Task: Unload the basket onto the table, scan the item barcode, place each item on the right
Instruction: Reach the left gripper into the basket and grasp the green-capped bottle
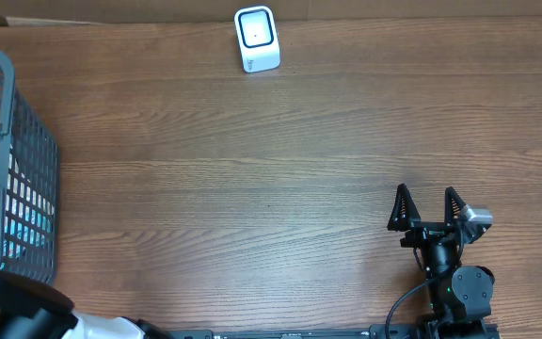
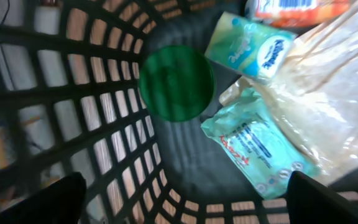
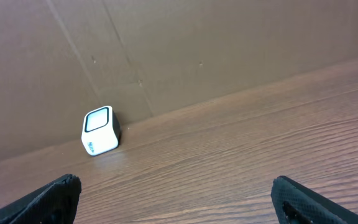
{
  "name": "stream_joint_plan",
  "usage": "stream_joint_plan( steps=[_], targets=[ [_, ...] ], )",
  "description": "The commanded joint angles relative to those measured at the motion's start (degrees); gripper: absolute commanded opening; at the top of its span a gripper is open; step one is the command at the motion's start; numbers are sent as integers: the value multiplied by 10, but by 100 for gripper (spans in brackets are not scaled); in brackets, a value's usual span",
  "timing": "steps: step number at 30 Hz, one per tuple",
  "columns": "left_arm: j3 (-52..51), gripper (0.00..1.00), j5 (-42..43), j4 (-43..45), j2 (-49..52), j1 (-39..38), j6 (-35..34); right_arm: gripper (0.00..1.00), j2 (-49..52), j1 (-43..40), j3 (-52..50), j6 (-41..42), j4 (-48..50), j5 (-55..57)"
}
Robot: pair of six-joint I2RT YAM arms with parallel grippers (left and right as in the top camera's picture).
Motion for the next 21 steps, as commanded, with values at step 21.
stream_joint_plan(
  steps=[21],
  targets=[
    [-50, 90, -10, 89, 47, 51, 32, 100, -2, -1, -6, -2, 3, 6]
  ],
)
